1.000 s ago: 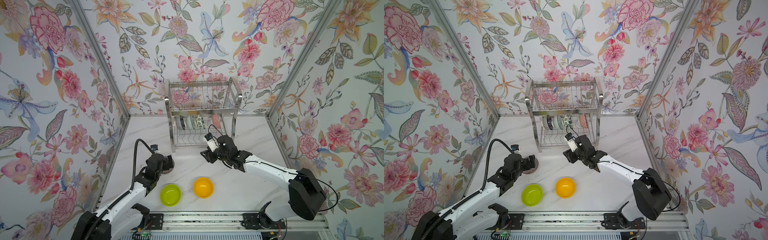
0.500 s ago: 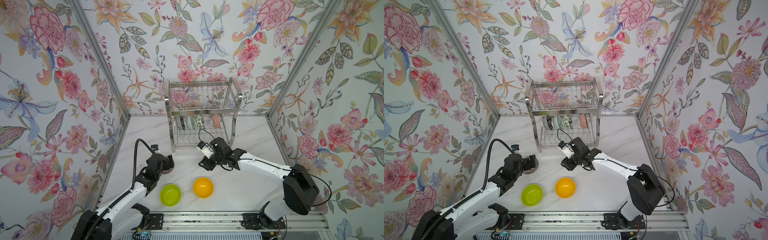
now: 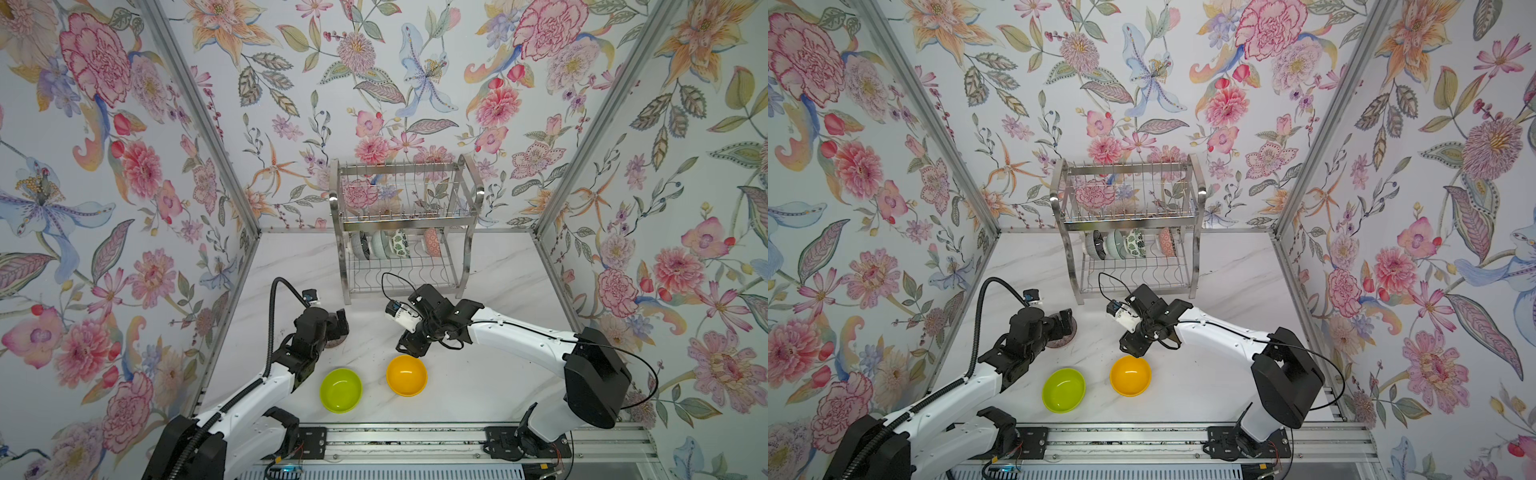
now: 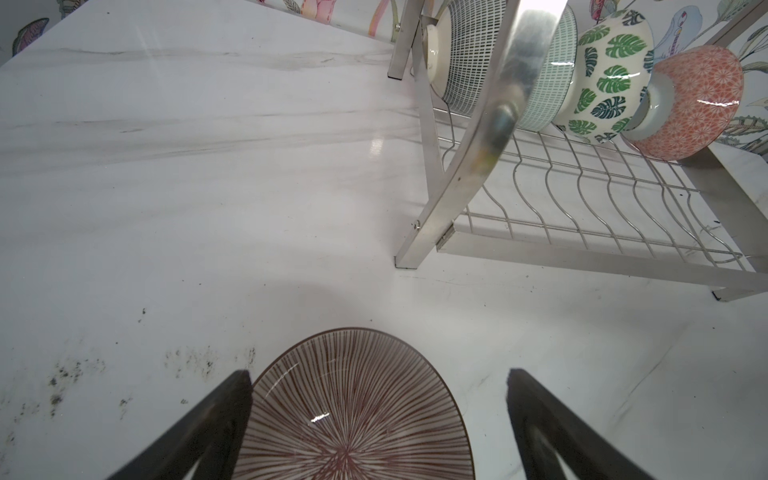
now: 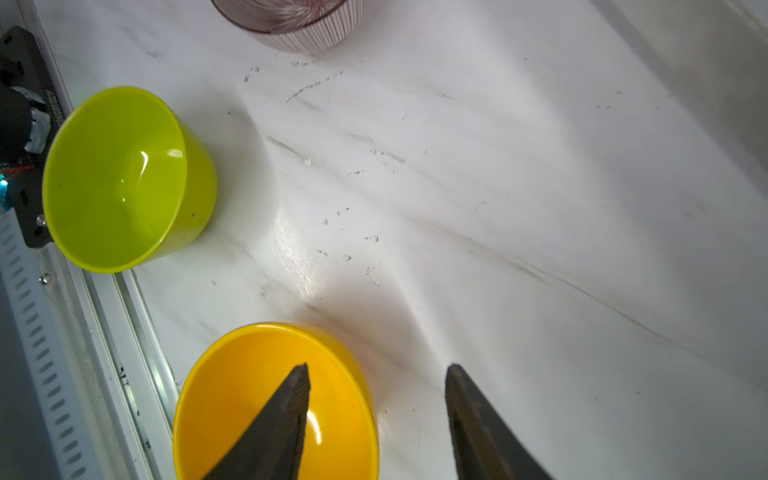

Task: Load the bowls into the dish rack
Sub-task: 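Move the right gripper down over the yellow bowl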

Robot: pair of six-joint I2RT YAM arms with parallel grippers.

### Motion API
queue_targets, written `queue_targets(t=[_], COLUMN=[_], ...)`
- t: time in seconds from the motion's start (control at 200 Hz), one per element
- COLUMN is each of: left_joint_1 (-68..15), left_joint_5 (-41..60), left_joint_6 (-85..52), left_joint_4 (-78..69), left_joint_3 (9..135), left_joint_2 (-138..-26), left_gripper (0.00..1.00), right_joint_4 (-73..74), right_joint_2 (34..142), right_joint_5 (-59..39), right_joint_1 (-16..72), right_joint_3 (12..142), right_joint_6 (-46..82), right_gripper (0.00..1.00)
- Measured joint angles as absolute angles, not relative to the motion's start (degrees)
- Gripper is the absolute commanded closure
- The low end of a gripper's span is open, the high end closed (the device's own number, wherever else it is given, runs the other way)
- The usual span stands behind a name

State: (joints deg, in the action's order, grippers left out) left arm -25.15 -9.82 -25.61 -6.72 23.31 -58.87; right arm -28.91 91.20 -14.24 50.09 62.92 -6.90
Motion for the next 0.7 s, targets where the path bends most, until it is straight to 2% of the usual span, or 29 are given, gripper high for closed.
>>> queue_targets(t=[0.375,0.535,0.696], left_joint_1=[-25.15,-25.15,-25.15], left_joint_5=[-9.34,-9.34,-9.28], left_joint_6=[-25.58,-25.61,-25.61], left_joint_4=[-7.35,-7.33,-7.33], left_joint_3=[22.90,22.85,22.85], left_joint_2=[-58.83,-58.83,-58.83], left_gripper=[0.02,0.02,0.02], right_joint_4=[-33.06,-33.23,-31.48], right_joint_2=[94.87,95.81,95.66], right_joint_5=[-11.27,-7.84,-5.41], right_joint_1=[51.62,51.48,47.00], right_joint_3=[63.00,63.00,62.41], right_joint_6=[-7.31,-7.01,-4.16], right_gripper=[0.44,0.50,0.50])
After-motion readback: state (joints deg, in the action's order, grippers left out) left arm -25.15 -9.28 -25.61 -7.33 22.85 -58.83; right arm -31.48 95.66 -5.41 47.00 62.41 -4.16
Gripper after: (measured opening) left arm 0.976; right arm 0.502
